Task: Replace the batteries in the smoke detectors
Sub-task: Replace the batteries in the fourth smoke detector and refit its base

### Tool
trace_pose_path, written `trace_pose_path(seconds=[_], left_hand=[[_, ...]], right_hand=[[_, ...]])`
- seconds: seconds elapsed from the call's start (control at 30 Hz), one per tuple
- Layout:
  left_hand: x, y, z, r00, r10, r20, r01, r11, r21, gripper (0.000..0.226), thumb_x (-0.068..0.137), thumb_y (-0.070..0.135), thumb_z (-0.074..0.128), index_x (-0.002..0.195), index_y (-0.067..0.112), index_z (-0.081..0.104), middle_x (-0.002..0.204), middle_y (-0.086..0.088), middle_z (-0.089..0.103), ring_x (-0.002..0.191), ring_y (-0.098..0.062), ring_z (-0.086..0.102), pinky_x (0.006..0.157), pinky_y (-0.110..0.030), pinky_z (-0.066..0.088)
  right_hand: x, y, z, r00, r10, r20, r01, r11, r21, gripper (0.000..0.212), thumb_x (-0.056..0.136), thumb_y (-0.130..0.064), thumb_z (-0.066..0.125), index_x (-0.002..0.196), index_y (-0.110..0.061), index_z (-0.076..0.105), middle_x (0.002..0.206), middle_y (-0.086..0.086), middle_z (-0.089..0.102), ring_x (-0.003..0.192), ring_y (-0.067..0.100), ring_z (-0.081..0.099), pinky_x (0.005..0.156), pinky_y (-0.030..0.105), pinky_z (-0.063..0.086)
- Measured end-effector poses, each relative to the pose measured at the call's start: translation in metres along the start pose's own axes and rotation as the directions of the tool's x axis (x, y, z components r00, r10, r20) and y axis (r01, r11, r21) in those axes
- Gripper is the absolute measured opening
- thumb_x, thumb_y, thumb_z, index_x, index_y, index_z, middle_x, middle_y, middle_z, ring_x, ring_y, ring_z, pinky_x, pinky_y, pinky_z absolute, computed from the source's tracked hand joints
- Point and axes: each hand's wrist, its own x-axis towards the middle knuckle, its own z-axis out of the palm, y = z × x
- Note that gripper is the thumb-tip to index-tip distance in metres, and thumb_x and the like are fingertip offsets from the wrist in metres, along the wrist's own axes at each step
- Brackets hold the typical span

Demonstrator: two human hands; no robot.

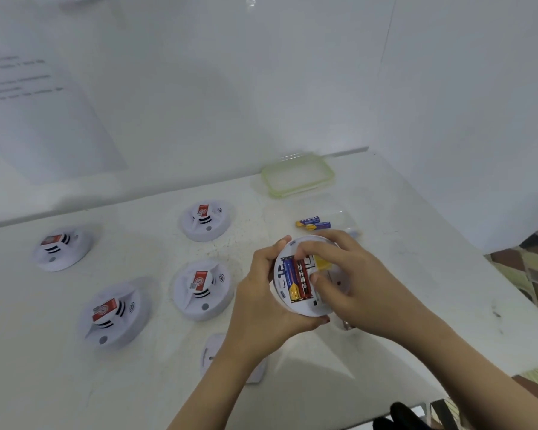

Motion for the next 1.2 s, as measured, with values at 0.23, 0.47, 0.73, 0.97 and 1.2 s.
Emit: trace_pose_path(seconds=[0.23,0.47,0.73,0.97,1.2], left_hand=[[0.006,0.008,0.019,0.999,0.03,-0.04,-0.028,0.999,0.033,0.094,0.045,0.017,0.097,0.12,0.038,0.044,0.11,0.031,0.06,0.093,0.002,0.066,0.073,-0.016,0.054],[0.011,0.014,0.034,0.993,0.096,-0.071,-0.09,0.992,0.083,0.093,0.048,0.021,0.096,0.122,0.037,0.041,0.118,0.029,0.055,0.097,0.006,0.063,0.074,-0.008,0.05],[0.016,0.014,0.042,0.985,0.062,-0.162,-0.053,0.997,0.059,0.092,0.046,0.019,0.097,0.119,0.038,0.045,0.114,0.027,0.06,0.097,0.003,0.065,0.075,-0.018,0.055],[0.019,0.013,0.053,0.98,0.046,-0.196,-0.036,0.998,0.052,0.09,0.046,0.025,0.096,0.112,0.054,0.042,0.113,0.03,0.06,0.098,0.002,0.065,0.077,-0.022,0.057],[0.021,0.017,0.061,0.978,0.034,-0.207,-0.019,0.997,0.07,0.086,0.047,0.022,0.096,0.112,0.042,0.044,0.111,0.034,0.059,0.094,0.006,0.065,0.073,-0.014,0.054]], right_hand=[[0.005,0.015,-0.015,1.0,-0.024,0.002,0.024,1.0,0.002,0.03,0.079,-0.026,0.061,0.104,-0.04,0.052,0.121,-0.016,0.046,0.106,-0.006,0.048,0.081,0.014,0.045],[0.01,0.032,-0.029,0.996,-0.042,0.084,0.036,0.997,0.072,0.031,0.078,-0.03,0.056,0.101,-0.046,0.044,0.116,-0.026,0.041,0.107,-0.009,0.045,0.078,0.009,0.043],[0.009,0.048,-0.028,0.988,-0.156,0.013,0.153,0.978,0.14,0.044,0.085,-0.025,0.058,0.125,-0.044,0.054,0.14,-0.013,0.042,0.134,0.002,0.033,0.098,0.018,0.043],[0.016,0.053,-0.035,0.988,-0.153,-0.016,0.153,0.973,0.175,0.031,0.084,-0.024,0.057,0.11,-0.039,0.065,0.131,-0.01,0.052,0.129,0.001,0.04,0.095,0.03,0.048],[0.019,0.058,-0.039,0.988,-0.15,0.02,0.143,0.969,0.202,0.033,0.076,-0.021,0.063,0.107,-0.031,0.063,0.123,-0.016,0.05,0.12,0.0,0.046,0.092,0.021,0.046]])
